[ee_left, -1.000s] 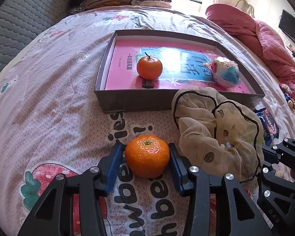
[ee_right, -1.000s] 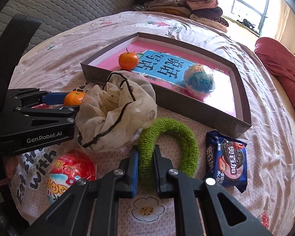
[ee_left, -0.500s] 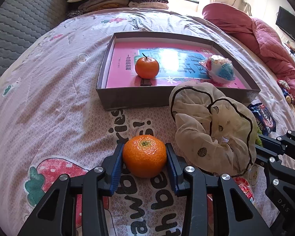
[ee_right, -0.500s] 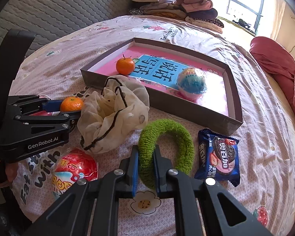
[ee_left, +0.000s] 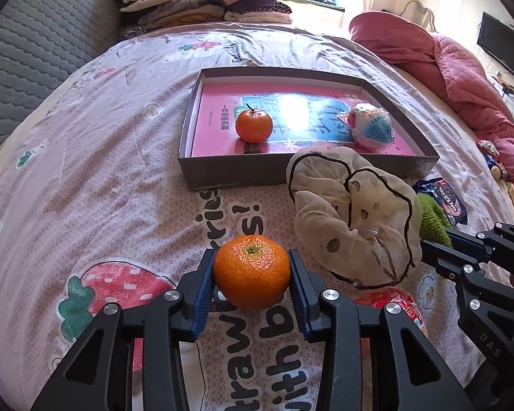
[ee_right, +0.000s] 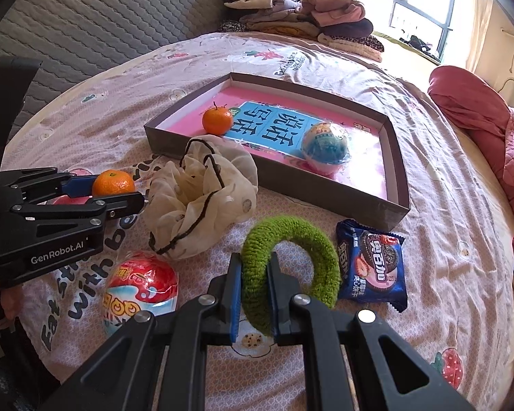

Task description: Organize objects

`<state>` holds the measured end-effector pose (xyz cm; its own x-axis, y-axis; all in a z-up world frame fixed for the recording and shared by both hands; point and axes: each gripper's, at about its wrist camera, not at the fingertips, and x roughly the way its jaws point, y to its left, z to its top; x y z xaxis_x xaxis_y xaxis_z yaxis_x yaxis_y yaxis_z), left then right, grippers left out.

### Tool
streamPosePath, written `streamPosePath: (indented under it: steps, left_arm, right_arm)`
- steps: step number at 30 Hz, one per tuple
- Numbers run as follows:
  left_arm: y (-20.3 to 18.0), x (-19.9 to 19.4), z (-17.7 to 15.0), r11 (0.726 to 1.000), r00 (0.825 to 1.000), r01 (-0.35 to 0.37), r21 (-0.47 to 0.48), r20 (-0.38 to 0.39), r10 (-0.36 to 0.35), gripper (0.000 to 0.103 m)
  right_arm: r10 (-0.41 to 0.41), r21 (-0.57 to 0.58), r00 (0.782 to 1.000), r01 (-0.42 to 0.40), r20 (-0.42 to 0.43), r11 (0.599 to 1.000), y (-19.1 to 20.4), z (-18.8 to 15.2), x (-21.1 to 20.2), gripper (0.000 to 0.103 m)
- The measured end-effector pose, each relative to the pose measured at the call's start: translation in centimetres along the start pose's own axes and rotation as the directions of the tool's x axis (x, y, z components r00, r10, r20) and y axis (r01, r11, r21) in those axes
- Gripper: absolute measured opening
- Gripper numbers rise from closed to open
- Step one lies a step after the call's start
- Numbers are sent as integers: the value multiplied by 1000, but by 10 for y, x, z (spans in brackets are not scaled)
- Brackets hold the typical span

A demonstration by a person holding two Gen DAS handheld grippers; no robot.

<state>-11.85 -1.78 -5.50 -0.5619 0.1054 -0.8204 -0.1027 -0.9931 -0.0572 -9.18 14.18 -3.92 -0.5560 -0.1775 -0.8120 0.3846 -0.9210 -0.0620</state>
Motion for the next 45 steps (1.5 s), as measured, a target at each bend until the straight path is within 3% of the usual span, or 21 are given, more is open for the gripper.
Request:
streamPosePath:
  steps: [28,45]
  left_arm:
    - [-21,-65,-10,999,994,-12,36,108,9,41]
    - [-31,-105,1,999,978,-15,39,207,7,41]
  right_arm:
    - [-15,-5,994,16,108,1000,12,-1,-58,13]
    - [-18,47,966,6,257,999,3,7,-100,13]
